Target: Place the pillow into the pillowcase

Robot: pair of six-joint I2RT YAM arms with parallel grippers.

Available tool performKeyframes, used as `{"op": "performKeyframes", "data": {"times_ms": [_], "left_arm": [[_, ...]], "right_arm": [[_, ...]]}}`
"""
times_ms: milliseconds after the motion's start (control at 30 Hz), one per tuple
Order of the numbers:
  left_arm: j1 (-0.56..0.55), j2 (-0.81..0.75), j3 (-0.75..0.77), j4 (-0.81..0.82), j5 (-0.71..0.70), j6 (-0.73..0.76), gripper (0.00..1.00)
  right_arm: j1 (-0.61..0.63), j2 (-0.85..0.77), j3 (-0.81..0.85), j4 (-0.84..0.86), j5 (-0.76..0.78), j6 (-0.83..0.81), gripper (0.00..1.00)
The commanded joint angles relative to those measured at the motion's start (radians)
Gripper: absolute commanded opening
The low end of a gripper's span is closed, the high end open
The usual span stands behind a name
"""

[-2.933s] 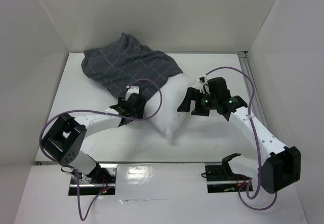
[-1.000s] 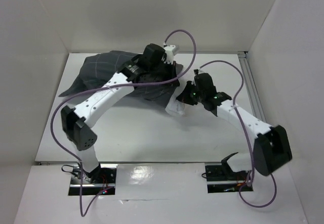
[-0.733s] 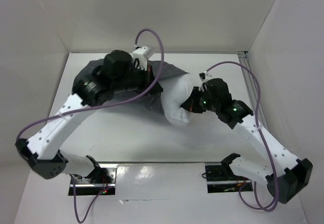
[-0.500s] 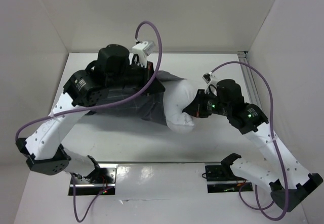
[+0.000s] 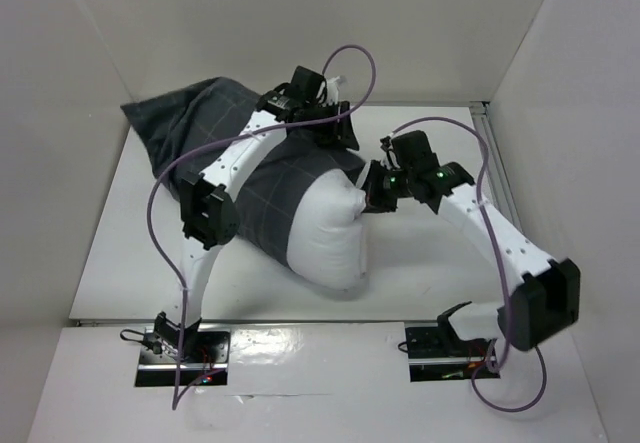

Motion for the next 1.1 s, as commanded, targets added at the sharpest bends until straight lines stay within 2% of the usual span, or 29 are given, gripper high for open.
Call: {"op": "performKeyframes", "data": {"times_ms": [0, 67, 133, 167, 233, 267, 367, 400, 433, 500, 567, 667, 833, 1067], "left_arm": [[0.019, -0.167, 0.036, 0.157, 0.011, 0.041, 0.75], [0.019, -0.240, 0.010, 0.167, -0.064, 0.080, 0.87], [0.019, -0.361, -0.024, 0.167, -0.112, 0.099, 1.00], [0.009, -0.400, -0.067, 0.177, -0.150, 0.116, 1.00], [0.009, -0.496, -0.108, 0.168, -0.179, 0.134, 1.00], [0.009, -0.521, -0.144, 0.156, -0.214, 0.157, 1.00], [-0.001, -0.583, -0.214, 0.096, -0.297, 0.214, 1.00], [-0.026, -0.615, -0.284, 0.087, -0.323, 0.234, 1.00], [-0.039, -0.615, -0.315, 0.063, -0.355, 0.248, 1.00], [-0.088, -0.615, -0.374, 0.017, -0.509, 0.258, 1.00], [-0.132, -0.591, -0.406, -0.060, -0.640, 0.268, 1.00], [-0.171, -0.578, -0.463, -0.086, -0.707, 0.234, 0.98], [-0.228, -0.578, -0.570, -0.086, -0.776, 0.170, 0.96], [-0.228, -0.558, -0.636, -0.077, -0.837, 0.128, 0.95]], "right_arm": [[-0.111, 0.117, 0.055, 0.166, 0.037, 0.053, 0.00], [-0.226, 0.212, 0.039, 0.290, 0.037, 0.122, 0.08], [-0.289, 0.273, 0.026, 0.349, 0.048, 0.152, 0.25], [-0.335, 0.316, 0.026, 0.370, 0.057, 0.152, 0.36], [-0.372, 0.341, 0.071, 0.361, 0.078, 0.143, 0.50], [-0.403, 0.341, 0.092, 0.346, 0.100, 0.112, 0.66], [-0.451, 0.295, 0.137, 0.272, 0.201, 0.061, 0.81], [-0.478, 0.243, 0.137, 0.272, 0.218, 0.046, 0.83], [-0.488, 0.219, 0.137, 0.272, 0.238, 0.028, 0.90], [-0.488, 0.176, 0.137, 0.272, 0.247, -0.040, 1.00], [-0.454, 0.130, 0.137, 0.220, 0.259, -0.096, 1.00], [-0.413, 0.093, 0.108, 0.194, 0.246, -0.143, 1.00], [-0.311, -0.010, -0.003, 0.171, 0.218, -0.187, 1.00], [-0.193, -0.046, -0.130, 0.153, 0.149, -0.206, 1.00]]}}
